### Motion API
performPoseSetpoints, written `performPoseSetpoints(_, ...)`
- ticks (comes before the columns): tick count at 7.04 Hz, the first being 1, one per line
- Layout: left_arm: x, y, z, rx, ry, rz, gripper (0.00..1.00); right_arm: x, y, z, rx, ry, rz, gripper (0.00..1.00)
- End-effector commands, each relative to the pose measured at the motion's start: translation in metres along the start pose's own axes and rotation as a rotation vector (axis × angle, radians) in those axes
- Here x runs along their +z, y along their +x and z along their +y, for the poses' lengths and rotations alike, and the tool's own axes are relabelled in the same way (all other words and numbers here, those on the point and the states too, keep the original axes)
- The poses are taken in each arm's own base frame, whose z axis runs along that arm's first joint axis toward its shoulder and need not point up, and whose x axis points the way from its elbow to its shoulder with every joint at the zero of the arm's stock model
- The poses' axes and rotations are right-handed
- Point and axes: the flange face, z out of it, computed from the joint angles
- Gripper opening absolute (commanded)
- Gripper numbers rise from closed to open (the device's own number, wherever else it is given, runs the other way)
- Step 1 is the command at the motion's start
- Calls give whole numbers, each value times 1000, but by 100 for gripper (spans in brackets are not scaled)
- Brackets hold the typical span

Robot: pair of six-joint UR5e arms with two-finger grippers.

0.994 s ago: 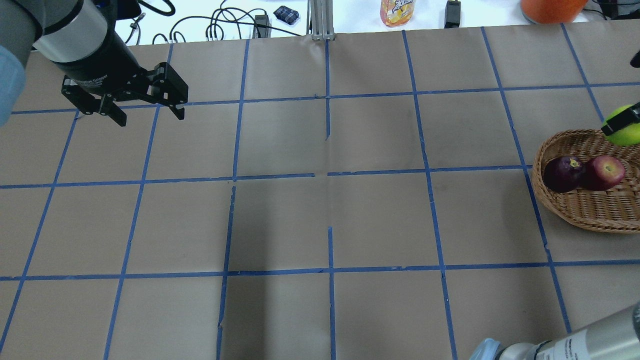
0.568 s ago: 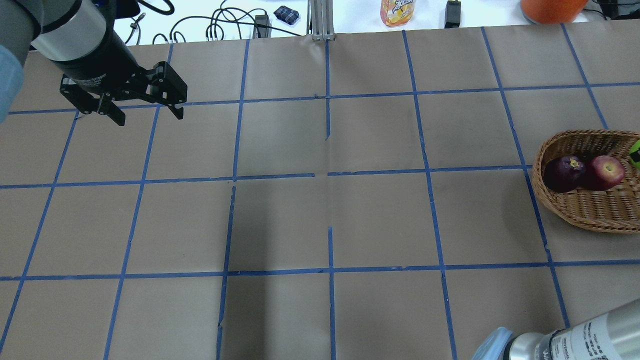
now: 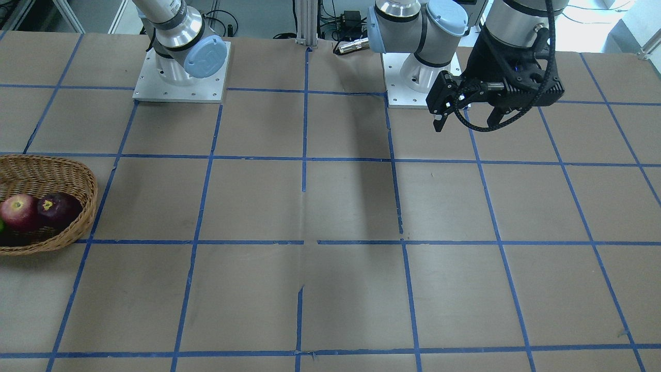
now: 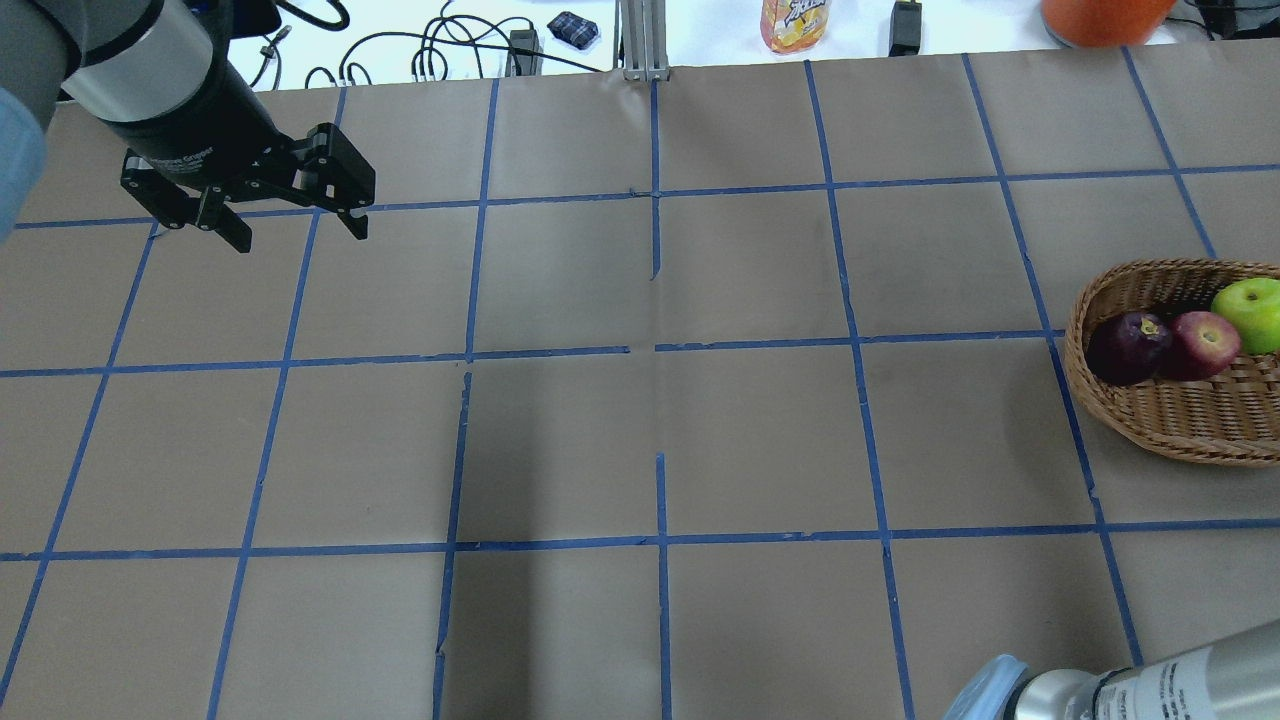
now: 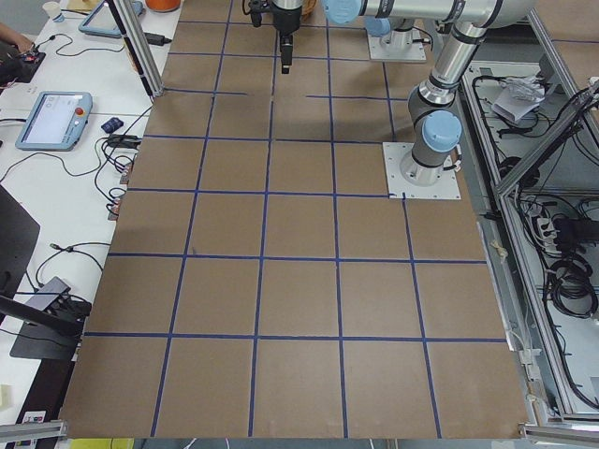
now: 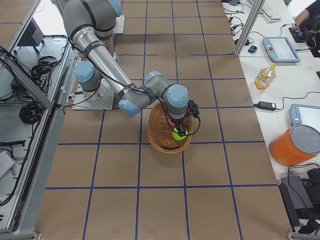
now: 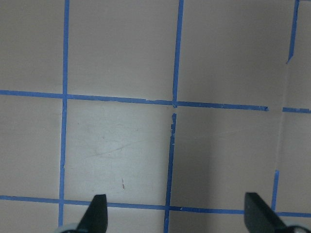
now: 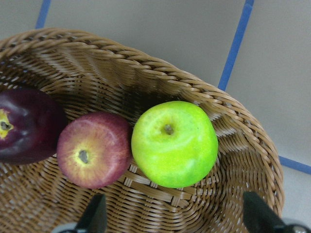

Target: Put all apples into basket

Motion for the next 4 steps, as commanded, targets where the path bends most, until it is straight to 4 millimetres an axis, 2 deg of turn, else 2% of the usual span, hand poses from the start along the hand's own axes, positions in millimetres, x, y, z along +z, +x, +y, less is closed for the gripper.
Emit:
performPoseSetpoints(1,0,0,0,0,0,2,100,-66,-79,-48,-71,-47,-17,100)
performPoseSetpoints(2,1,0,0,0,-2,2,100,-91,-124,-66,-6,-54,-19,100)
performPoseSetpoints(3,-1,0,-2,-1,3,2,100,-107,-185,-84,87,-81,-39,100)
performPoseSetpoints(4,-1,0,-5,-3,3,7,100,-119,-249,-102,277,-103,-34,100)
